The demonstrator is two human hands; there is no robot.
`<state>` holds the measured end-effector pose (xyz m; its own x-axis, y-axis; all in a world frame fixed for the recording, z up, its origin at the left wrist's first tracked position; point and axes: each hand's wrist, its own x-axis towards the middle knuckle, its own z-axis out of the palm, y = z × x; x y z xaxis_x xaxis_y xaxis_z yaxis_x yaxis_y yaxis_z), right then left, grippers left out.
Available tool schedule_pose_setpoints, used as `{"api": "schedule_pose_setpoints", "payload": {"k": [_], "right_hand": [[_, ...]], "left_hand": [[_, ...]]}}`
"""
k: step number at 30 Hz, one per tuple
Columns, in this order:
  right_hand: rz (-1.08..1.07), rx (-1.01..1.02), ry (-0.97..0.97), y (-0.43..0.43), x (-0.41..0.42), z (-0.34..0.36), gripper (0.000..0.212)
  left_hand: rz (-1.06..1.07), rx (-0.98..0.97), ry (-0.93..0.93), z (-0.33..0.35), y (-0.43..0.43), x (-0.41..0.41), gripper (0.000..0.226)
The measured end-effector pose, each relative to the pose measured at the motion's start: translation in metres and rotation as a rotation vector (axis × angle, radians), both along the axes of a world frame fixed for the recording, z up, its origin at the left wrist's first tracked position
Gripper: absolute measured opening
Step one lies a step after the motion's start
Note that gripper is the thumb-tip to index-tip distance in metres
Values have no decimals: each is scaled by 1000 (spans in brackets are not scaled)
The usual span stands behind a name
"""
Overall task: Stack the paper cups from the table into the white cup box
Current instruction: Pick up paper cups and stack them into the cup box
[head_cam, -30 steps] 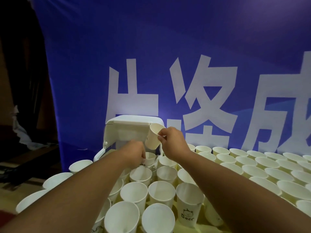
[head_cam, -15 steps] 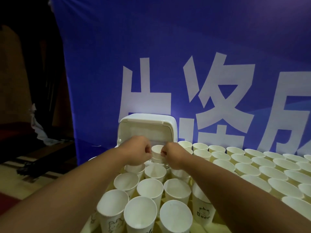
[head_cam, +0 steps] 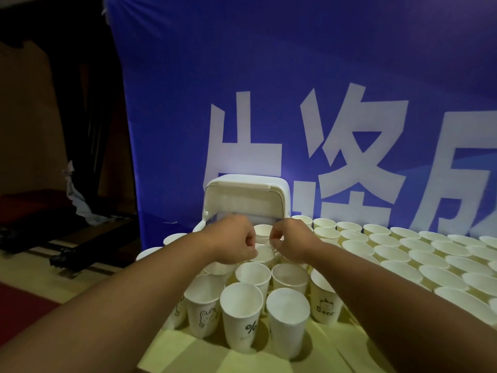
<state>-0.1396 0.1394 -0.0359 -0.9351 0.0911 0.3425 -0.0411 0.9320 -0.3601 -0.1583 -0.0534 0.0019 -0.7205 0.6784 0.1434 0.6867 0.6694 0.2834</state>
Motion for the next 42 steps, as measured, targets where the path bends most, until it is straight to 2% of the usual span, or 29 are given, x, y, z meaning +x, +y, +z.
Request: {"api": "schedule_pose_setpoints", "payload": {"k": [9,14,17,19,24,29,32,37,42], "right_hand": [[139,-51,-28,-13,85,9,6],[203,-25,-137,-31,127,12,31],[224,161,-253,-41,146,8,38],[215,232,-280,-44,152,1,36],[179,226,-222,-42,157,-10,20],[167,184,-148,-34,160,5,19],[138,135,-53,-27,161,25,23],[56,-9,103,-15,151,52,17],[-37,-54,179,-2,125,64,14]], "left_hand": [[-31,-169,-76,6,-19,53,19],[-36,-236,-134,5,-27,75,29],[-32,-285,-148,1,-30,88,27],[-25,-310,-140,-4,-31,95,25],[-11,-300,-56,-17,-30,110,15],[-23,-174,1,-3,-38,108,4],[-32,-48,15,16,-42,102,11],[22,119,61,43,-41,81,9],[108,239,144,51,-25,53,11]]}}
